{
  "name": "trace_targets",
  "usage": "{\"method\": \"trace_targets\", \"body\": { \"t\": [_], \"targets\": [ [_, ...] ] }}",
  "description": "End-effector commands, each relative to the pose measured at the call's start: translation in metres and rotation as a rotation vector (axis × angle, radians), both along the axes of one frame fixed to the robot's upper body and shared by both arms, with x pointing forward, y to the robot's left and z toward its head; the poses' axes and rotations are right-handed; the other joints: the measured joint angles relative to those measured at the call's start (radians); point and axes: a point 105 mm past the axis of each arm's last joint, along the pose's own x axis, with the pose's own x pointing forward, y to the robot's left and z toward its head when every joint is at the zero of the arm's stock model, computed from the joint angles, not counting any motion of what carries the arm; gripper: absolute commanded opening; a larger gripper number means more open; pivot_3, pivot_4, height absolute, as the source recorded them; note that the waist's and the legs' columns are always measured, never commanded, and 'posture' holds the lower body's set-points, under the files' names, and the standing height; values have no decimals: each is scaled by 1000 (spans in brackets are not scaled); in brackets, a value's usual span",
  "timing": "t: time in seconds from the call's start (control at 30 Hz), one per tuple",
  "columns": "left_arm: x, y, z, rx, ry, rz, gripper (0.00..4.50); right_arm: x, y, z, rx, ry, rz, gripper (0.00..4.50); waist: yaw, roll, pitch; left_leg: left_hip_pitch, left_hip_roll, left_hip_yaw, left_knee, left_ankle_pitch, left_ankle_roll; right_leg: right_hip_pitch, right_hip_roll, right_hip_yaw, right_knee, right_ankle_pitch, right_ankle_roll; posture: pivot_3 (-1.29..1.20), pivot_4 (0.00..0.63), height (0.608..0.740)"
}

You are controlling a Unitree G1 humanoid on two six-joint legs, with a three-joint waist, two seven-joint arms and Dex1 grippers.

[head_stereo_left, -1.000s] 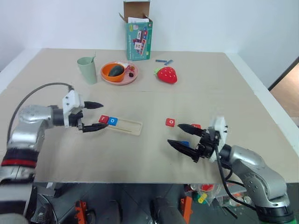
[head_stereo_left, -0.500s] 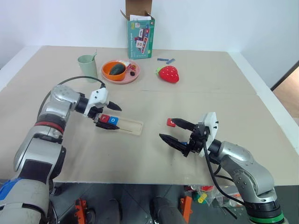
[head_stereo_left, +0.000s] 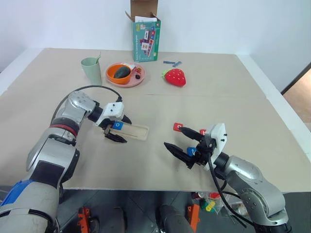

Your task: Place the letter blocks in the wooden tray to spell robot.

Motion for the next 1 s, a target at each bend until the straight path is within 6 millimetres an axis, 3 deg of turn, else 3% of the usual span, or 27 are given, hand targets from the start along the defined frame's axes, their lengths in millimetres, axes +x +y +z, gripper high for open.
{"method": "trace_targets", "body": {
  "t": [0.03, 0.63, 0.73, 1.0],
  "targets": [
    [2, -1, 11, 7, -35, -18, 4500, -5, 1, 12, 9, -67, -3, 4457, -1, 0, 0, 0, 0, 0, 0, 0, 0, 0, 0, 0, 0, 0, 0, 0, 150, 740],
    [0, -1, -1, 36, 35, 5, 4500, -3, -1, 3, 5, -58, -8, 4457, -1, 0, 0, 0, 0, -1, 2, 0, 0, 1, 1, 0, 1, 0, 0, 0, 150, 740],
    [0, 0, -2, 41, 41, 8, 3699, -3, -1, 2, 5, -57, -9, 4500, -1, 0, 0, 0, 0, -1, 3, 0, 0, 1, 1, 0, 2, 1, 0, 0, 150, 740],
    [-2, 4, -5, 90, 15, -19, 974, -1, -1, 0, 5, -52, -3, 4500, -1, 0, 0, 0, 0, -1, 6, 0, 0, 2, 1, 0, 2, 1, 1, 0, 150, 740]
  ]
}}
